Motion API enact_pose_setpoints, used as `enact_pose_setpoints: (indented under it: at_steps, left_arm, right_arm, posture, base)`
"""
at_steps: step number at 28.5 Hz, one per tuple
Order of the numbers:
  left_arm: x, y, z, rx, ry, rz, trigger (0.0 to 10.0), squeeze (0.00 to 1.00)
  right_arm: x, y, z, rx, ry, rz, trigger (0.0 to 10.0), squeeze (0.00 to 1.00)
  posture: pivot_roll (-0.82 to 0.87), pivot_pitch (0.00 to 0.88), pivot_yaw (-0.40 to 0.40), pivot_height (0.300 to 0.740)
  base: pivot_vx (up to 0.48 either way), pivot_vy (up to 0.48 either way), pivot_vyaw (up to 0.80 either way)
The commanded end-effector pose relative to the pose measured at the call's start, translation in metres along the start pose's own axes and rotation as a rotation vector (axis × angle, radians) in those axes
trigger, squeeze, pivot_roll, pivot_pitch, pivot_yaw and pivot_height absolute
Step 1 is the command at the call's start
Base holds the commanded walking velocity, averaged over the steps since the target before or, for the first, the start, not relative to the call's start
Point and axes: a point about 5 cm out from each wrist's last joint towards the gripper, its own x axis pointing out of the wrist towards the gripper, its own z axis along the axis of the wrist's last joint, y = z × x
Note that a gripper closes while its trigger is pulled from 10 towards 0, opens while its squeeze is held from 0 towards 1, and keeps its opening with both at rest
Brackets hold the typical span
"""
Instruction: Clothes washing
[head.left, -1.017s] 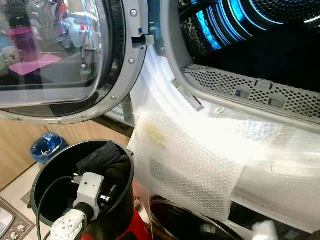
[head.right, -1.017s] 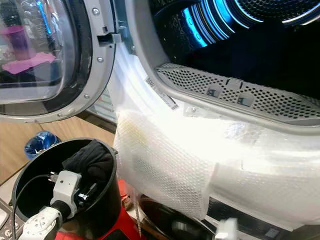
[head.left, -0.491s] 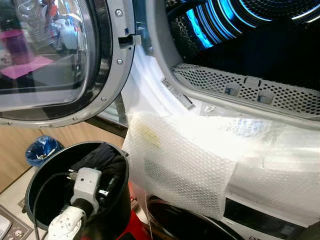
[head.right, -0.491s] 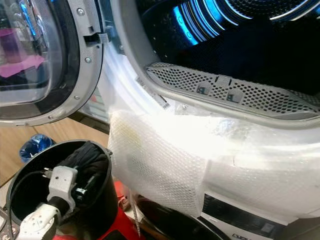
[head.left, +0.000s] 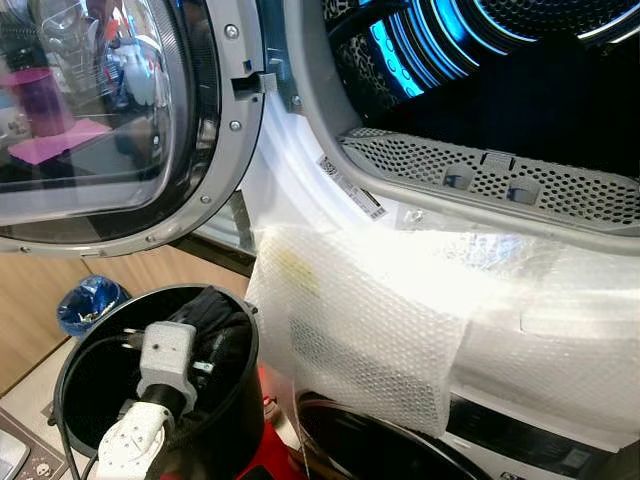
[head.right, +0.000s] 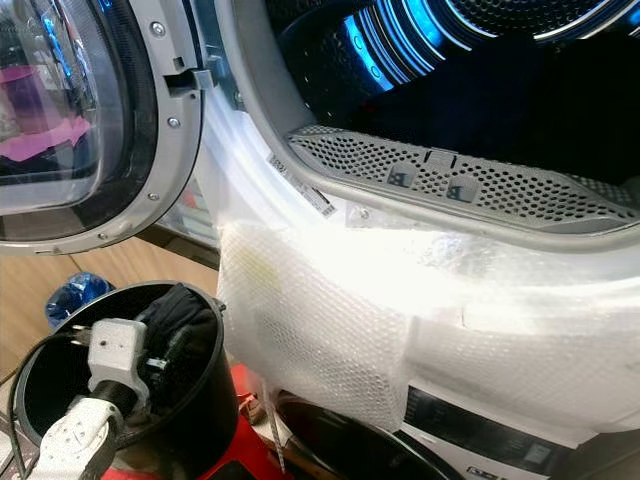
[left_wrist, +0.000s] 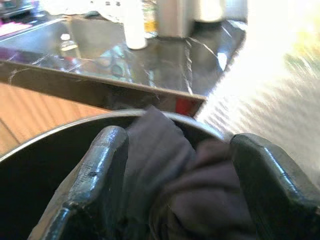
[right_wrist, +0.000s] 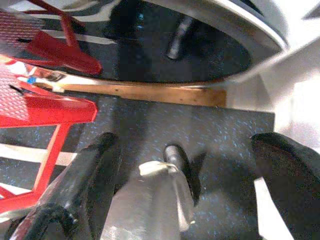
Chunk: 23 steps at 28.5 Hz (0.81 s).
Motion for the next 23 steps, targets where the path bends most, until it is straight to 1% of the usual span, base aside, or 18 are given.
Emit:
enact_pose_setpoints:
  at_steps: [1, 3, 5, 6, 7, 8, 10, 13, 14, 16, 17, 18, 20, 22, 23]
  left_arm:
    - [0.003, 0.007, 0.001, -0.065, 0.022, 0.018, 10.0, 0.00]
    - [0.005, 0.009, 0.001, -0.040, 0.027, -0.001, 10.0, 0.00]
    - [0.008, 0.012, 0.001, -0.048, 0.032, -0.003, 10.0, 0.00]
    - [0.008, 0.016, 0.002, -0.051, 0.031, 0.018, 10.0, 0.82]
    - [0.010, 0.022, 0.004, -0.062, 0.029, 0.053, 10.0, 1.00]
    - [0.010, 0.025, 0.004, -0.080, 0.027, 0.072, 10.0, 1.00]
    - [0.014, 0.036, 0.004, -0.155, 0.033, 0.131, 10.0, 1.00]
    - [0.020, 0.044, 0.005, -0.191, 0.033, 0.150, 10.0, 1.00]
    - [0.023, 0.047, 0.005, -0.215, 0.034, 0.153, 10.0, 1.00]
    - [0.025, 0.048, 0.004, -0.229, 0.037, 0.151, 10.0, 1.00]
    - [0.027, 0.049, 0.003, -0.221, 0.044, 0.150, 10.0, 1.00]
    - [0.034, 0.052, -0.001, -0.214, 0.070, 0.138, 10.0, 1.00]
    - [0.039, 0.054, -0.004, -0.202, 0.091, 0.129, 10.0, 1.00]
    - [0.049, 0.060, -0.008, -0.201, 0.121, 0.117, 10.0, 1.00]
    - [0.053, 0.060, -0.011, -0.214, 0.142, 0.088, 10.0, 1.00]
  right_arm:
    - [0.000, 0.003, -0.003, -0.035, 0.013, -0.001, 10.0, 0.00]
    - [0.001, 0.006, -0.001, -0.042, 0.007, 0.001, 10.0, 0.00]
    - [0.001, 0.009, 0.001, -0.042, 0.001, 0.006, 10.0, 0.00]
    - [0.001, 0.010, 0.001, -0.043, -0.002, 0.011, 10.0, 0.00]
    - [0.001, 0.010, 0.001, -0.047, -0.004, 0.014, 10.0, 0.00]
    - [0.001, 0.010, 0.001, -0.045, -0.006, 0.014, 10.0, 0.00]
    - [0.001, 0.007, 0.000, -0.039, -0.001, 0.002, 10.0, 0.00]
    - [0.001, 0.002, -0.001, -0.043, 0.001, -0.013, 10.0, 0.00]
    - [0.000, 0.000, -0.001, -0.043, 0.000, -0.019, 10.0, 0.00]
    - [0.000, -0.001, -0.001, -0.044, -0.001, -0.020, 10.0, 0.00]
    - [0.000, -0.002, 0.000, -0.046, -0.002, -0.023, 10.0, 0.00]
    - [0.000, -0.005, 0.002, -0.045, -0.007, -0.029, 10.0, 0.00]
    - [0.000, -0.008, 0.004, -0.043, -0.011, -0.036, 10.0, 0.00]
    - [0.001, -0.009, 0.008, -0.043, -0.033, -0.034, 10.0, 0.00]
    - [0.001, -0.010, 0.010, -0.047, -0.040, -0.033, 10.0, 0.00]
  posture:
    - [-0.07, 0.053, 0.055, 0.740]
    - [-0.07, 0.053, 0.055, 0.740]
    - [-0.08, 0.051, 0.055, 0.740]
    - [-0.08, 0.051, 0.055, 0.740]
    - [-0.08, 0.050, 0.053, 0.740]
    - [-0.08, 0.050, 0.051, 0.740]
    - [-0.08, 0.050, 0.044, 0.740]
    - [-0.08, 0.048, 0.030, 0.740]
    - [-0.09, 0.045, 0.026, 0.740]
    - [-0.09, 0.046, 0.019, 0.740]
    - [-0.09, 0.045, 0.016, 0.740]
    - [-0.10, 0.043, 0.000, 0.740]
    - [-0.10, 0.040, -0.011, 0.740]
    - [-0.10, 0.038, -0.016, 0.740]
    - [-0.11, 0.038, -0.022, 0.740]
  base:
    - [0.000, 0.000, 0.00]
    - [0.000, 0.000, 0.00]
    - [0.000, 0.000, 0.00]
    - [0.000, 0.000, 0.00]
    - [0.000, 0.000, 0.00]
    - [0.000, 0.000, 0.00]
    - [0.000, 0.000, 0.00]
    - [0.000, 0.000, 0.00]
    - [0.000, 0.000, 0.00]
    - [0.000, 0.000, 0.00]
    - [0.000, 0.000, 0.00]
    - [0.000, 0.000, 0.00]
    - [0.000, 0.000, 0.00]
    - [0.000, 0.000, 0.00]
    - [0.000, 0.000, 0.00]
